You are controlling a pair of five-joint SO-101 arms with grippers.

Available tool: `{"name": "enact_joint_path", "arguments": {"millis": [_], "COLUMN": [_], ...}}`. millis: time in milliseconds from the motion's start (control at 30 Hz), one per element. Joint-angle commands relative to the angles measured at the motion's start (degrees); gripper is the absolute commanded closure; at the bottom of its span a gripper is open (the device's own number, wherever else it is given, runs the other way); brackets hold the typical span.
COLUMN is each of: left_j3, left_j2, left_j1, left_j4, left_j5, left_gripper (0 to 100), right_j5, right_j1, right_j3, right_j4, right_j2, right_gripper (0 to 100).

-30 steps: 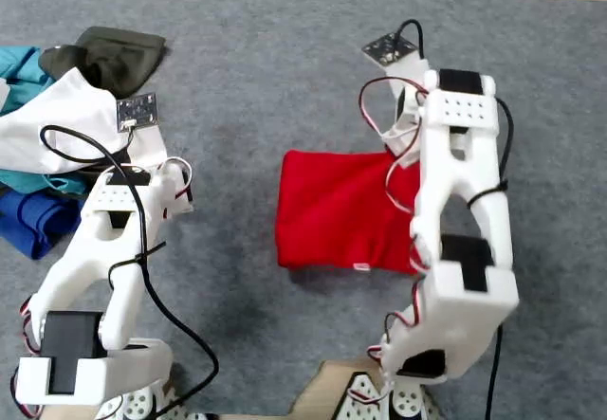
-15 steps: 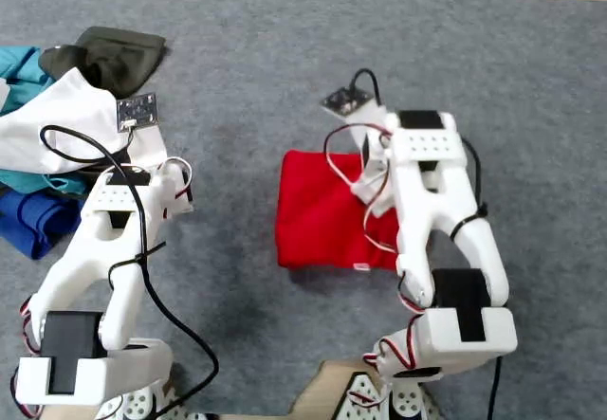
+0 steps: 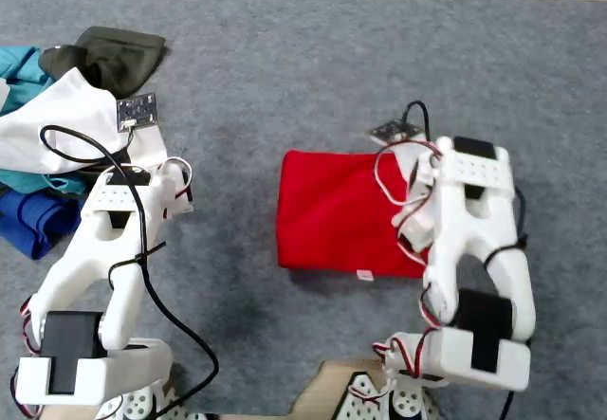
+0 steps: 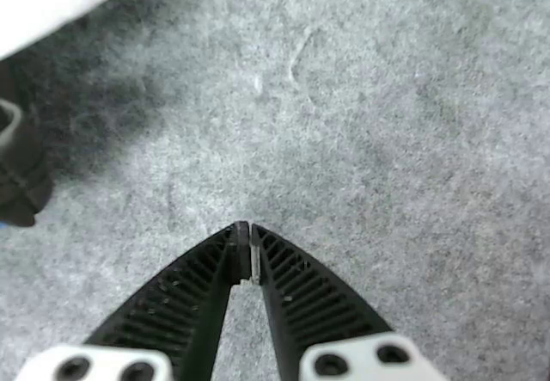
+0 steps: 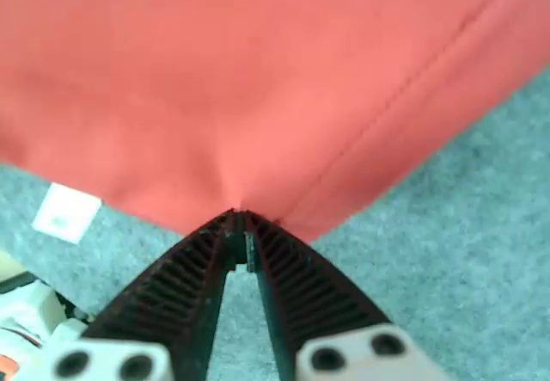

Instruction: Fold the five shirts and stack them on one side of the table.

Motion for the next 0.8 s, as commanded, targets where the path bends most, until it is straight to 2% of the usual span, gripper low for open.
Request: {"name": "enact_joint_path", "arguments": {"millis": [0, 133, 200, 267, 367, 433, 567, 667, 767], "left_j3": [0.00, 0.00, -0.09, 0.00, -0.44, -3.08, -15.38, -21.63, -25.49], "left_j2": [-1.54, -1.54, -1.54, -1.80, -1.98, -2.15, -4.09, -3.82, -1.80], "left_j1": [0.70, 0.70, 0.70, 0.70, 1.14, 3.52, 8.53, 14.68, 21.36], "left_j4": [-0.79, -0.62, -0.53, -0.53, -0.35, 1.67, 17.05, 20.84, 20.04], "left_j5": [-0.26, -0.35, -0.35, -0.35, -0.09, 1.23, 6.95, 10.99, 14.33], "left_gripper": [98, 98, 98, 98, 98, 98, 98, 98, 98], "right_j5": [1.76, 1.76, 1.85, 1.41, 0.88, -0.44, -1.32, -1.41, -3.96], "right_j1": [1.45, 1.54, 2.15, 2.42, 2.51, 2.51, 2.33, 2.33, 2.07], "right_j3": [3.03, 6.64, 6.46, 3.74, -3.12, -8.04, -15.43, -14.02, -9.54], "right_j4": [-3.96, -13.27, -14.59, -13.36, -5.98, -0.97, 11.16, 11.96, 8.18], "right_j2": [-4.00, -4.00, -4.35, -4.97, -8.04, -10.15, -10.95, -11.21, -10.95], "right_gripper": [99.4, 99.4, 99.4, 99.4, 99.4, 99.4, 99.4, 99.4, 99.4]}}
